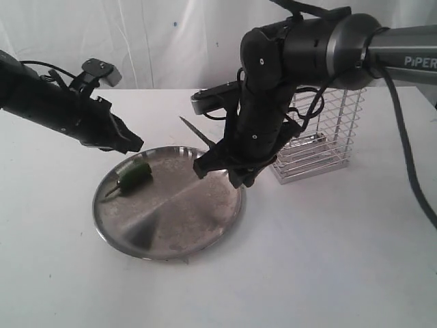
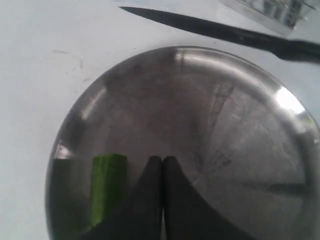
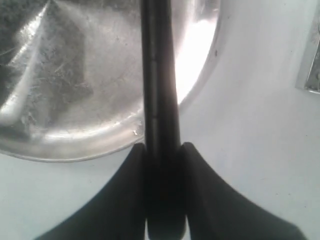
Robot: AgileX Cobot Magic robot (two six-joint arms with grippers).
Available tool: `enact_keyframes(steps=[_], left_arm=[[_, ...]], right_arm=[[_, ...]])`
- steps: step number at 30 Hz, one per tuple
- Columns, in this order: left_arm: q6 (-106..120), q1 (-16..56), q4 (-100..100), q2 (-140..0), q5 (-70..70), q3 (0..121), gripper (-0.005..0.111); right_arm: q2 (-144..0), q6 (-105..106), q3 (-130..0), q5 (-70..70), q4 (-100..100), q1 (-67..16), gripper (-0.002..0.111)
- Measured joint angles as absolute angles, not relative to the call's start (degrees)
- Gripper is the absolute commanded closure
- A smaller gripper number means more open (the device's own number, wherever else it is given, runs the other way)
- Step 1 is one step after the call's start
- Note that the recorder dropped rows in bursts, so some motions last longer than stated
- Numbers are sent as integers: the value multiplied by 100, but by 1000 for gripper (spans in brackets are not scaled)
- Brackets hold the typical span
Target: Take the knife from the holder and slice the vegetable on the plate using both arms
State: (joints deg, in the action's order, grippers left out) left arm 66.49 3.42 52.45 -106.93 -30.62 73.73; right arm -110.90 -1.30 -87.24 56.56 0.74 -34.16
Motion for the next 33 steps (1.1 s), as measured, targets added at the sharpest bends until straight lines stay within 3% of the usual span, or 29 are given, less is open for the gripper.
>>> enact_keyframes(steps=[1, 3, 4, 15, 18, 23, 33], left_arm=[[6929, 342, 5249, -10696, -3148, 7373, 74], [7574, 342, 5260, -10780, -3386, 7373, 53], [7700, 342, 5247, -10871, -3428, 7373, 48], [7844, 342, 4825, -11575, -3006, 7373, 46], [7902, 342, 4834, -11707, -2948, 7383, 53], [7967, 342, 4857, -11805, -2844, 7403, 103], [8061, 338, 4826, -11791, -2934, 7414, 106]], right_arm=[[-11055, -102, -8724, 5647, 74, -3378, 108], [-10940, -69, -8724, 5603, 90, -3217, 108], [-10900, -64, -8724, 5589, 75, -3072, 108], [-10806, 519, -8724, 5694, 851, -2850, 108], [-10797, 553, -8724, 5714, 890, -2850, 108], [-10797, 557, -8724, 5765, 890, -2850, 108], [-10783, 619, -8724, 5796, 1009, -2850, 108]])
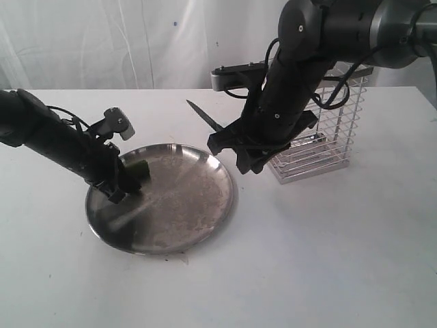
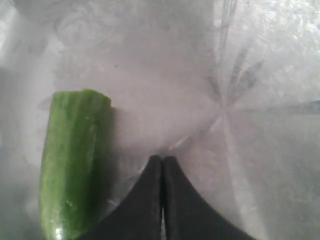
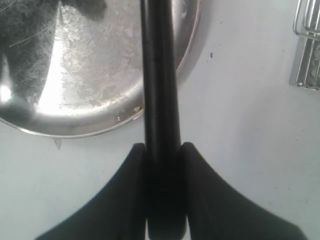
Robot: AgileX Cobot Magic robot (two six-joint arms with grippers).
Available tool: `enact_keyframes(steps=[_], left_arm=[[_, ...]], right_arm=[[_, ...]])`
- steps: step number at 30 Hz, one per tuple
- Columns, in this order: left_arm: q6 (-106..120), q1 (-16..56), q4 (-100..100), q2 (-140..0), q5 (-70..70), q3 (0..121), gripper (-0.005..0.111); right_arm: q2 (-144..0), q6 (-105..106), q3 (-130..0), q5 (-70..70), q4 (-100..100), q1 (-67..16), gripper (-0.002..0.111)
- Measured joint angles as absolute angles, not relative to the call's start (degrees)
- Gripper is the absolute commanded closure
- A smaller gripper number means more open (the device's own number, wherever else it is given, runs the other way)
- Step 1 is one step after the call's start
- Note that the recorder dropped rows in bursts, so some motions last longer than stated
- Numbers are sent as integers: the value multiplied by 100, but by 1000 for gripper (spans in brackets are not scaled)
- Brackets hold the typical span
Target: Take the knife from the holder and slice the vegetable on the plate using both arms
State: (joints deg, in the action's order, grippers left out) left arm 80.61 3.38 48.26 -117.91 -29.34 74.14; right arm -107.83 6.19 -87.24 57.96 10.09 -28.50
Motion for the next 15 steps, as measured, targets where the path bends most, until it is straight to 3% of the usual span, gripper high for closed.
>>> enact_keyframes(steps=[4, 6, 11, 13, 15], left_arm=[[8173, 338, 4812, -11626, -2769, 7404, 103], [8209, 338, 4812, -11477, -2539, 7404, 94], [8700, 338, 4812, -11375, -2492, 7404, 48], [8912, 338, 4812, -11433, -2566, 7404, 42], [9045, 338, 4812, -11479, -2591, 7404, 43]], right_arm=[[-10769, 682, -8724, 5802, 1061, -2850, 108], [-10769, 682, -8724, 5802, 1061, -2850, 108], [-10769, 696, -8724, 5811, 1061, -2850, 108], [-10769, 696, -8724, 5811, 1061, -2850, 108], [-10769, 696, -8724, 5811, 1061, -2850, 108]])
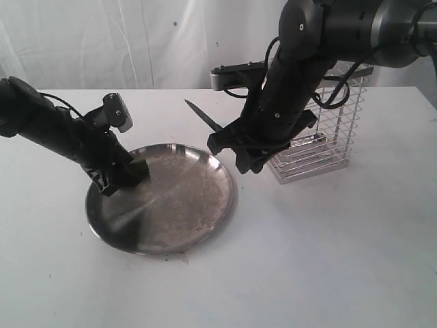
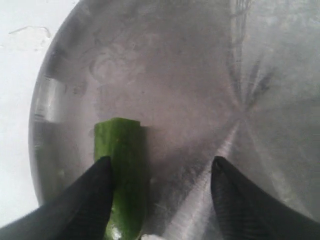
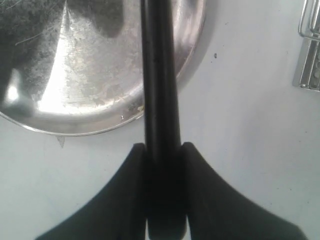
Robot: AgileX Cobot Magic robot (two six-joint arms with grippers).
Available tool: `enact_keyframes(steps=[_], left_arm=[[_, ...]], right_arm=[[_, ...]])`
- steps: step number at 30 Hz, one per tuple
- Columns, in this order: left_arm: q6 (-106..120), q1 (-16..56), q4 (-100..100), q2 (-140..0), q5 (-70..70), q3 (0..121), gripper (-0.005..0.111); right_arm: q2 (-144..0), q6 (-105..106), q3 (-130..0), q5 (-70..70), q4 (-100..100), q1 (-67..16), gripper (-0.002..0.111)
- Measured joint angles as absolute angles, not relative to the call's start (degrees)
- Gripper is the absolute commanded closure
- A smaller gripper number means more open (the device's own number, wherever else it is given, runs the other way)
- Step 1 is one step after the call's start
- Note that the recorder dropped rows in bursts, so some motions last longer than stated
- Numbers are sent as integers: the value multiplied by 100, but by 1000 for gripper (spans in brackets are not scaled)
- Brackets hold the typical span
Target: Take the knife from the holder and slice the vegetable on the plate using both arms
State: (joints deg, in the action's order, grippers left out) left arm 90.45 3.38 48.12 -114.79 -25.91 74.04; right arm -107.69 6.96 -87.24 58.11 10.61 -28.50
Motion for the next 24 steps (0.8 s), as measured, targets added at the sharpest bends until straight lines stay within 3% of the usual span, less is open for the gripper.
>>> enact_keyframes(steps=[8, 10, 12, 13, 14, 24], left_arm=[[9420, 328, 4946, -11801, -1870, 7449, 47], [9499, 328, 4959, -11822, -1826, 7449, 53], [9571, 328, 4985, -11839, -1664, 7449, 80], [9596, 328, 4988, -11862, -1575, 7462, 102], [9594, 328, 5002, -11873, -1549, 7474, 106], [9602, 328, 5218, -11728, -1774, 7430, 106]], right_arm=[[-10769, 707, -8724, 5885, 1258, -2850, 108], [-10769, 707, -8724, 5897, 1293, -2850, 108], [-10769, 707, -8724, 5897, 1314, -2850, 108], [-10769, 719, -8724, 5897, 1314, -2850, 108], [-10769, 763, -8724, 5908, 1314, -2850, 108], [-10769, 805, -8724, 5908, 1416, -2850, 108]])
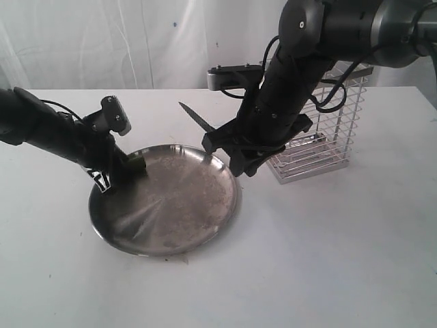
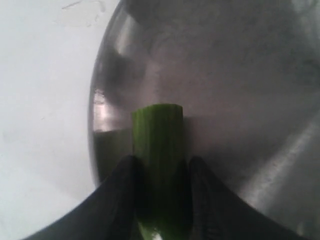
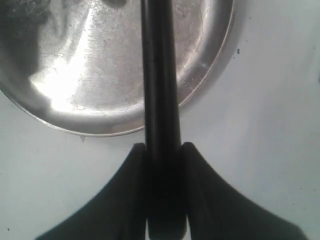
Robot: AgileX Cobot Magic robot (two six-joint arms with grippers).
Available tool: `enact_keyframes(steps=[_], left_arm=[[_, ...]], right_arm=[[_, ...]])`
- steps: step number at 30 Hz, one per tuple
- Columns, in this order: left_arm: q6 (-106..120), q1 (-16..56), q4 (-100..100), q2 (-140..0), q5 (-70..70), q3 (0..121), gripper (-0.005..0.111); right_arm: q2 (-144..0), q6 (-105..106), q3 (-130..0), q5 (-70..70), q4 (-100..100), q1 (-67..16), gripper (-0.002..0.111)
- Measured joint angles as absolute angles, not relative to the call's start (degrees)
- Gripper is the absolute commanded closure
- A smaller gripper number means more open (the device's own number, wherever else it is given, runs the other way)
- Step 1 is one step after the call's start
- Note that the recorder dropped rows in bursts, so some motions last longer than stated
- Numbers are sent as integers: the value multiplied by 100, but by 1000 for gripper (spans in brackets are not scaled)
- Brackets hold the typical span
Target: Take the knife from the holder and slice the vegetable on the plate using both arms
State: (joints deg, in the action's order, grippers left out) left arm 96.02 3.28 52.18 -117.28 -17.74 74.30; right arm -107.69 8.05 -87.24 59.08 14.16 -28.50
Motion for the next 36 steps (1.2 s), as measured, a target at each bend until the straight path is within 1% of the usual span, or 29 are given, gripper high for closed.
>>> enact_keyframes(steps=[6, 11, 23, 36], left_arm=[[9381, 328, 5242, -11241, -2794, 7401, 107], [9277, 355, 5242, -11185, -3734, 7335, 107], [9426, 929, 5547, -11185, -3346, 6976, 107], [9487, 1001, 5957, -11509, -2801, 6784, 107]], right_arm=[[-10769, 809, -8724, 5908, 1416, -2850, 108], [-10769, 809, -8724, 5852, 1416, -2850, 108], [-10769, 758, -8724, 5761, 1416, -2850, 108], [-10769, 641, -8724, 5477, 1302, -2850, 108]])
